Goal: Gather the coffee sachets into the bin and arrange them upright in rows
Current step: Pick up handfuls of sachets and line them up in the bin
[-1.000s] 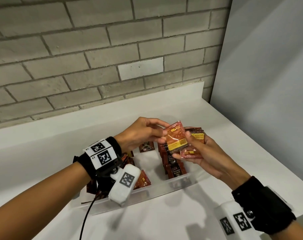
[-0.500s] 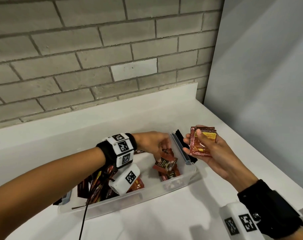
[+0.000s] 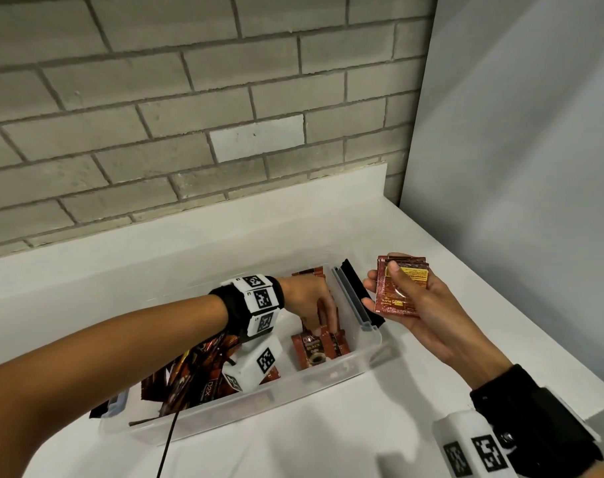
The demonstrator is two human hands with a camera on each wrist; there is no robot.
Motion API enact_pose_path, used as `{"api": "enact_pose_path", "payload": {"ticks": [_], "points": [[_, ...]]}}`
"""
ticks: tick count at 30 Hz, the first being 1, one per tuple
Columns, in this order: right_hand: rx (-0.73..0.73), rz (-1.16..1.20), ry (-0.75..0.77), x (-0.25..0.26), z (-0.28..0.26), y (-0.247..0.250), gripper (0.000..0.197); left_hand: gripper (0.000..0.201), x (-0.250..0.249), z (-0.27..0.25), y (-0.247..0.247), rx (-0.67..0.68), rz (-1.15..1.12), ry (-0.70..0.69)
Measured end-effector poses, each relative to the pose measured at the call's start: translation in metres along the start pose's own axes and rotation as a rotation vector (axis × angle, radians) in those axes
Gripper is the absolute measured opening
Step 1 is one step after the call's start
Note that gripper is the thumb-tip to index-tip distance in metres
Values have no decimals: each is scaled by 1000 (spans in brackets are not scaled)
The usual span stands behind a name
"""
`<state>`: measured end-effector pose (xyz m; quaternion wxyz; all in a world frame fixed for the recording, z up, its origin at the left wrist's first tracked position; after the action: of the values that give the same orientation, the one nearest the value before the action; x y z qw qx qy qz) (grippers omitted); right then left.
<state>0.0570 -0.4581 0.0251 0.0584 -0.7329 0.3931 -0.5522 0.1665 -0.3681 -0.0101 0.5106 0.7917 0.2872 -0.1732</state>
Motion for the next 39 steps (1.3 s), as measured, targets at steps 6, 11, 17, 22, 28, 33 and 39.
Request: {"api": "enact_pose_path", "payload": {"ticks": [6,11,17,22,28,33,39], "points": [[-2,-5,3,-1,-1,-3,40,17,0,4,2,-158,-170,25],[10,-1,-4,-1,-4,-5,39,21,7,-3,5,-235,-249,73],[52,49,-72,-8,-4,-11,39,19,2,-25,34,-364,-335,50],[159,99,-146,-14,-6,-27,28,19,-16,-53,58,-571,-570,-35],[139,-100,-116,-21,-4,-39,30,28,-45,-75,58,-651,-561,-118],[103,-126,-84,-26,-1,-40,44,42,-49,-83,54,-661,-405,-62],[85,-85,-99,-26,-1,-39,36,46,-86,-85,32,-477,318,-382]]}}
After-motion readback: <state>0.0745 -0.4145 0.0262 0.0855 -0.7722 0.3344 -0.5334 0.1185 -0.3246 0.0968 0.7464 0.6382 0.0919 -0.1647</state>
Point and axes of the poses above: each hand's wrist, its own z-axis towards the middle knuckle, its own y-axis out of the back of the hand, x = y × z, the point moved 9 cm from there along z, towards the middle knuckle, and after that the axes turned 12 degrees about -y, right-handed, at the moved point
